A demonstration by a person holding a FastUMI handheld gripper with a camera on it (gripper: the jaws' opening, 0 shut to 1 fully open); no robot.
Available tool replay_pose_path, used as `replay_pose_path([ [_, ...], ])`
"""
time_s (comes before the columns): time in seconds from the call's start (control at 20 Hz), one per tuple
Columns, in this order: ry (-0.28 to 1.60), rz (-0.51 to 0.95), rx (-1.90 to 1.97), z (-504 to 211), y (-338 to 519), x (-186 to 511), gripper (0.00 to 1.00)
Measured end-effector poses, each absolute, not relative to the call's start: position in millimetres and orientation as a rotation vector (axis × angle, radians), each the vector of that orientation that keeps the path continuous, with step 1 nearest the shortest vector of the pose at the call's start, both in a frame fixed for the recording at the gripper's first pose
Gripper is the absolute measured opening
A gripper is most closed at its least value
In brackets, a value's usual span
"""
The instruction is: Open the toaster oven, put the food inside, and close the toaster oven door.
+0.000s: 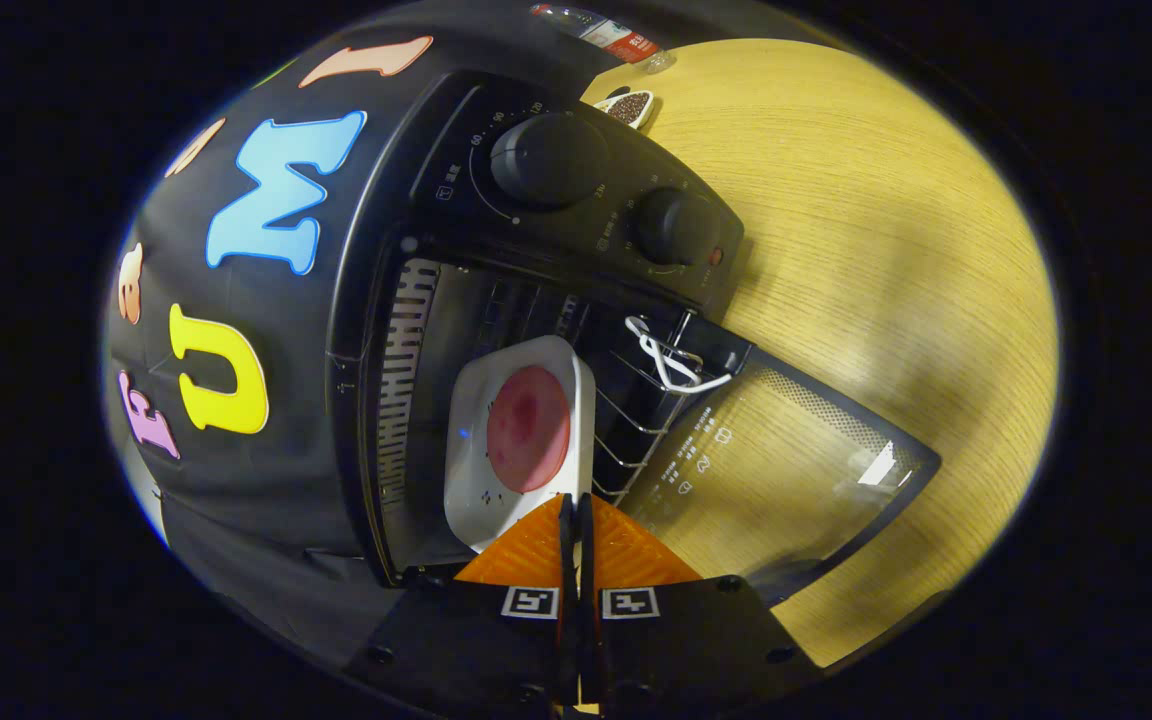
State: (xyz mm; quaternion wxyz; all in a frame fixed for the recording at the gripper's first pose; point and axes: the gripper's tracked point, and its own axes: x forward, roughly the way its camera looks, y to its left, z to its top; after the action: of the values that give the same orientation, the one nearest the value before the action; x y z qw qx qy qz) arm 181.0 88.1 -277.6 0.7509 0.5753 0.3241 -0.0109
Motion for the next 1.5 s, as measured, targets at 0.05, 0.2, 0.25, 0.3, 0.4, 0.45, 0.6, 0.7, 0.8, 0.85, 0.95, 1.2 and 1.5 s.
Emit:
replay_pose_path([
  [0.05,0.693,-0.033,1.268,-278.7,89.5,187.0,0.02],
  [0.2,0.656,-0.049,1.295,-278.7,91.9,203.0,0.02],
  [0.25,0.649,-0.053,1.312,-277.6,93.2,208.3,0.02],
  [0.3,0.641,-0.058,1.32,-276.9,93.8,212.7,0.02],
  [0.4,0.627,-0.07,1.325,-275.3,94.2,221.0,0.02],
  [0.45,0.622,-0.078,1.324,-274.9,94.5,222.5,0.02],
  [0.6,0.612,-0.086,1.312,-275.6,94.7,222.7,0.05],
  [0.7,0.624,-0.085,1.309,-277.6,98.1,219.4,0.06],
  [0.8,0.63,-0.083,1.311,-277.7,101.6,217.7,0.09],
  [0.85,0.621,-0.077,1.314,-275.2,103.1,218.0,0.09],
  [0.95,0.612,-0.064,1.317,-272.5,106.0,219.1,0.11],
  [1.2,0.599,-0.022,1.322,-257.8,106.0,208.7,0.29],
  [1.5,0.631,0.032,1.316,-248.5,111.9,188.0,0.69],
])
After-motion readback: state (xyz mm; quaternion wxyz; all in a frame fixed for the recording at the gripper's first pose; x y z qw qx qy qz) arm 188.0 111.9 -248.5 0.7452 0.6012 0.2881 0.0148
